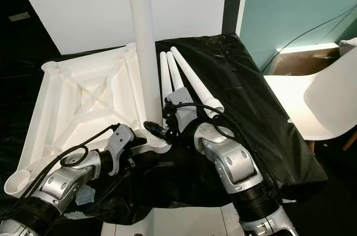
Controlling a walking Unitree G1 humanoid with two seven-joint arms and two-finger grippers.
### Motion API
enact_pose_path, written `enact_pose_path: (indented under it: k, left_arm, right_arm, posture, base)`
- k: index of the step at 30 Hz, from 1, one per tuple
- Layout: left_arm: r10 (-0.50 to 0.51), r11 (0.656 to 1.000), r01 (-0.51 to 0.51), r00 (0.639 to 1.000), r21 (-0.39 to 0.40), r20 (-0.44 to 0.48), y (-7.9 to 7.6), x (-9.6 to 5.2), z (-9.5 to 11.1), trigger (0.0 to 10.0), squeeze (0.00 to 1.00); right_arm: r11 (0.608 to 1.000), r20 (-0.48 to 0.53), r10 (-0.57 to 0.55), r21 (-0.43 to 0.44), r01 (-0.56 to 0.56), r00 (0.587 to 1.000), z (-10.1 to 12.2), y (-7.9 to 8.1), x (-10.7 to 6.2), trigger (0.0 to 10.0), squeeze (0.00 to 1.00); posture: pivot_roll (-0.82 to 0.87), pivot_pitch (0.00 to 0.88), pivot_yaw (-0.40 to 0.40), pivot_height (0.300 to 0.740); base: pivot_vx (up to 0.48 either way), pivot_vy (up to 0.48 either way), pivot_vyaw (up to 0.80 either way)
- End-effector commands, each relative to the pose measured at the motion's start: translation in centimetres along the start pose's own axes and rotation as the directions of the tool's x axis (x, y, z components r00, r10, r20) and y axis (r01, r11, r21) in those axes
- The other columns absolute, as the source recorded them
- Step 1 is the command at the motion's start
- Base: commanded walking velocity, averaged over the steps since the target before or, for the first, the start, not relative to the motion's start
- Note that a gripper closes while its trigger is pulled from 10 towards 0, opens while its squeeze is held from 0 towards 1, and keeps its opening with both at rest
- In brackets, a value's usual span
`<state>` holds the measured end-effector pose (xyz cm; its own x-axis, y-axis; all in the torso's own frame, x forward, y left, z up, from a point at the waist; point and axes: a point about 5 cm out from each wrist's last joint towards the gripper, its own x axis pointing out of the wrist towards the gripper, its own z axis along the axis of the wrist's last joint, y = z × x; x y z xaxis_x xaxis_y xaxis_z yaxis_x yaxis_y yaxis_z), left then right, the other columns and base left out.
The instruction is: Building children table
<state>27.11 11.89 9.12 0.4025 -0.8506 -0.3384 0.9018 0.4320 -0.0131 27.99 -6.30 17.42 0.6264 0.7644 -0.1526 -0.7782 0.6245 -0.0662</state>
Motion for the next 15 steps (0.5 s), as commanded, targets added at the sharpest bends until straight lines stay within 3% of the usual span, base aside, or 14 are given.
enact_pose_path:
  k: [1,5,15]
  left_arm:
    - [-0.144,0.99,0.144,0.99,0.009,0.008,-1.0,0.6,0.0,10.0,0.0]
    - [-0.121,0.993,0.121,0.993,0.006,0.014,-0.8,0.6,-0.1,10.0,0.0]
    - [-0.083,0.997,0.083,0.996,0.0,0.044,-0.5,0.6,0.2,10.0,0.0]
  right_arm:
    - [1.0,-0.029,0.004,-0.004,-0.004,1.0,-0.7,0.2,-0.1,10.0,0.0]
    - [0.997,-0.051,-0.032,-0.066,0.029,0.998,-1.2,-0.6,-0.2,10.0,0.0]
    - [0.995,-0.077,-0.031,-0.098,0.023,0.997,-2.2,-1.0,0.2,10.0,0.0]
  posture:
    - [-0.1,0.0,0.075,0.74]
    - [-0.1,0.0,0.071,0.74]
    - [-0.09,0.0,0.067,0.74]
  base:
    - [0.0,0.0,0.0]
    - [0.0,0.0,0.0]
    - [0.0,0.0,0.0]
